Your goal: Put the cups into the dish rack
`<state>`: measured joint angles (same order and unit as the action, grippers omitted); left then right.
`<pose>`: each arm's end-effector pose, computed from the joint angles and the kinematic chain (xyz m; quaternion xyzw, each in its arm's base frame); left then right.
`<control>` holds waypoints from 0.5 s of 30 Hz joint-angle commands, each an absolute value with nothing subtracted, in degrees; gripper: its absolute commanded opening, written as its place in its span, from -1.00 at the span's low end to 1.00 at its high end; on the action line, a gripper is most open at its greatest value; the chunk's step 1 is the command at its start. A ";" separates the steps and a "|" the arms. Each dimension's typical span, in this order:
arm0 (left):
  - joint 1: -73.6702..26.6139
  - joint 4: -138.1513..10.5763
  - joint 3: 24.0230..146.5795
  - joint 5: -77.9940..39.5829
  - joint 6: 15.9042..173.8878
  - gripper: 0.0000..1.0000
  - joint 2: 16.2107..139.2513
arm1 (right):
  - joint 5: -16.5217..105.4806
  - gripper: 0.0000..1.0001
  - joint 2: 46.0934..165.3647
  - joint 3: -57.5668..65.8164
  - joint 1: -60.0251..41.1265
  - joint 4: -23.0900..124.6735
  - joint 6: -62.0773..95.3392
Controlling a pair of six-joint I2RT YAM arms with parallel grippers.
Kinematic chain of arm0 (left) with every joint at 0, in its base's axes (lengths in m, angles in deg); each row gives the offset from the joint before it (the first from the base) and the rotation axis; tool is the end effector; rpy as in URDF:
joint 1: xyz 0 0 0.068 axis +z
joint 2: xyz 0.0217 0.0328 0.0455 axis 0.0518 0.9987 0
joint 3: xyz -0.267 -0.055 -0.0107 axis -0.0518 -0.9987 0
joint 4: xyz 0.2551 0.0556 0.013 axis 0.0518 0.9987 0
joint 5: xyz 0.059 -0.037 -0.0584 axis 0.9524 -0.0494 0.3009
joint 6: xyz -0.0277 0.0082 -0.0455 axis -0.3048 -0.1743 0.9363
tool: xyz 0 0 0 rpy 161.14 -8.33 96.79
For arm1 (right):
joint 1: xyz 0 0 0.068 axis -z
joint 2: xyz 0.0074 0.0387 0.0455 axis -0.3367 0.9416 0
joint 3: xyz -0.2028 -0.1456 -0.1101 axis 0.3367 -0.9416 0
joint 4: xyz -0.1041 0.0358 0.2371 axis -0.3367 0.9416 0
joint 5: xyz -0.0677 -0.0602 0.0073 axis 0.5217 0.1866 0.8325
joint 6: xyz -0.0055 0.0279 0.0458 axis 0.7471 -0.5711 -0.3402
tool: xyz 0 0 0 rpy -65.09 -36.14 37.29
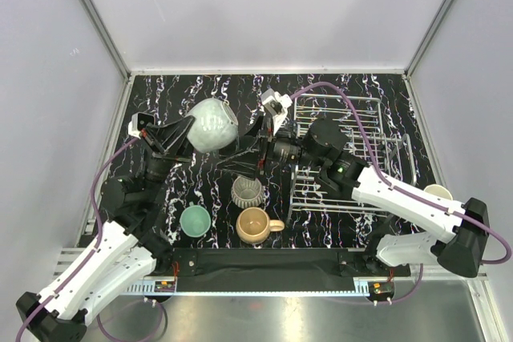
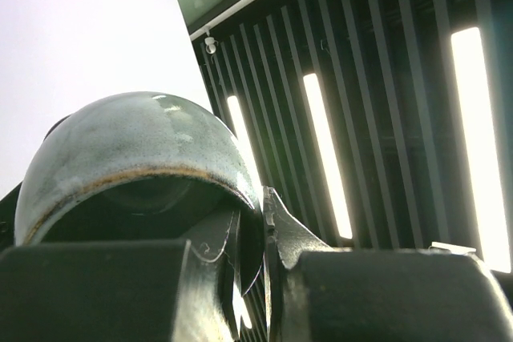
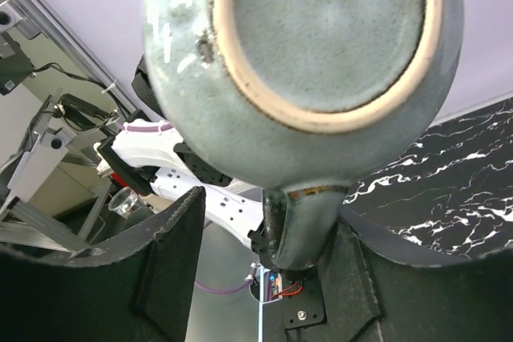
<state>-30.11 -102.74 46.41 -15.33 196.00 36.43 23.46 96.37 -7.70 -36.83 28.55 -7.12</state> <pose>0.1081 -0.0737 0.3887 -0.2425 0.3453 -0.8711 0.2514 0.1460 0.2515 0.4150 -0.3240 0.5393 0.6358 0.4472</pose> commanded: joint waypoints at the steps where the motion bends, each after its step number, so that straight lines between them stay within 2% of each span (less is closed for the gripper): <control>1: -30.34 -111.61 47.15 -15.95 197.93 -1.00 35.02 | 22.41 0.22 97.16 -4.54 -37.19 25.67 -8.46; 3: -30.34 -111.43 47.06 -15.87 197.93 -1.00 34.84 | 22.68 0.05 97.77 -3.40 -37.19 26.29 -8.55; 6: -30.34 -111.43 46.97 -16.22 198.10 -1.00 35.02 | 22.85 -0.07 98.39 -2.26 -37.19 27.87 -8.37; 9: -30.43 -111.34 47.15 -16.92 198.10 -1.00 35.02 | 24.08 -0.34 98.48 -2.16 -37.19 28.14 -8.46; 12: -30.43 -111.08 46.71 -17.10 198.10 -1.00 34.67 | 25.13 -0.90 98.48 -1.46 -37.10 29.71 -8.46; 13: -30.43 -110.99 46.53 -17.10 198.10 -1.00 34.58 | 26.27 -1.00 98.39 -1.20 -37.10 31.46 -8.55; 15: -30.43 -110.47 46.09 -17.71 197.93 -1.00 34.58 | 27.50 -1.00 98.04 -0.32 -37.10 33.22 -8.46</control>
<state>-30.15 -104.47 45.93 -16.73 197.27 35.76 23.94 98.80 -4.14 -37.01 31.98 -9.35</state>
